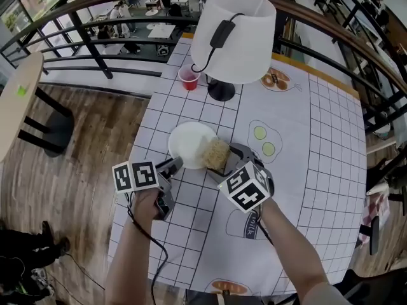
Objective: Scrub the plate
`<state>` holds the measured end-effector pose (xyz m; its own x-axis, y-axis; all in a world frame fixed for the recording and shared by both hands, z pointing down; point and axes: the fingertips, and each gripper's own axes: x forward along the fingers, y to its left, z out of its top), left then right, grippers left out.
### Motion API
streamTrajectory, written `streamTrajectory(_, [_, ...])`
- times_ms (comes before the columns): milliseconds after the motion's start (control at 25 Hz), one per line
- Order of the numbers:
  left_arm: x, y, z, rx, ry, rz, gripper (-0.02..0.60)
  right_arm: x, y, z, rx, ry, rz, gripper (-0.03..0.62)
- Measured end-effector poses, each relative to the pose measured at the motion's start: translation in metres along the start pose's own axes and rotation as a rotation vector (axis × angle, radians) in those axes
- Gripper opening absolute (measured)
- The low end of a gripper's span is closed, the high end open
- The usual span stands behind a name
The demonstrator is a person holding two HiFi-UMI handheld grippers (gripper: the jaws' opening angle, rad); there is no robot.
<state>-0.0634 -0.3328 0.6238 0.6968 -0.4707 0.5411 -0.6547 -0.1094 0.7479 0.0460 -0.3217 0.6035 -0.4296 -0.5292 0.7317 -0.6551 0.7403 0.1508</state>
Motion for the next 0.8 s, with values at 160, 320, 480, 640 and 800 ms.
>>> streamTrajectory(160, [-0.020,-0.017,-0.003,0.047,-0.024,0.028,0.109,-0.024,-0.001,0.006,0.022,-0.024,0.000,0.367])
streamTrajectory(320, [-0.045,-0.038,-0.006,0.111,-0.035,0.044,0.109,-0.054,0.001,0.017,0.022,-0.048,-0.009,0.367])
streamTrajectory(480, [-0.081,-0.073,0.004,0.147,-0.124,0.014,0.109,-0.090,0.007,0.041,0.021,-0.128,-0.015,0.367])
streamTrajectory(640, [-0.131,-0.126,0.009,0.253,-0.199,-0.013,0.107,-0.139,0.026,0.068,0.064,-0.233,-0.002,0.367])
streamTrajectory(800, [-0.182,-0.160,0.036,0.367,-0.380,0.064,0.051,-0.191,0.032,0.106,0.044,-0.345,-0.038,0.367])
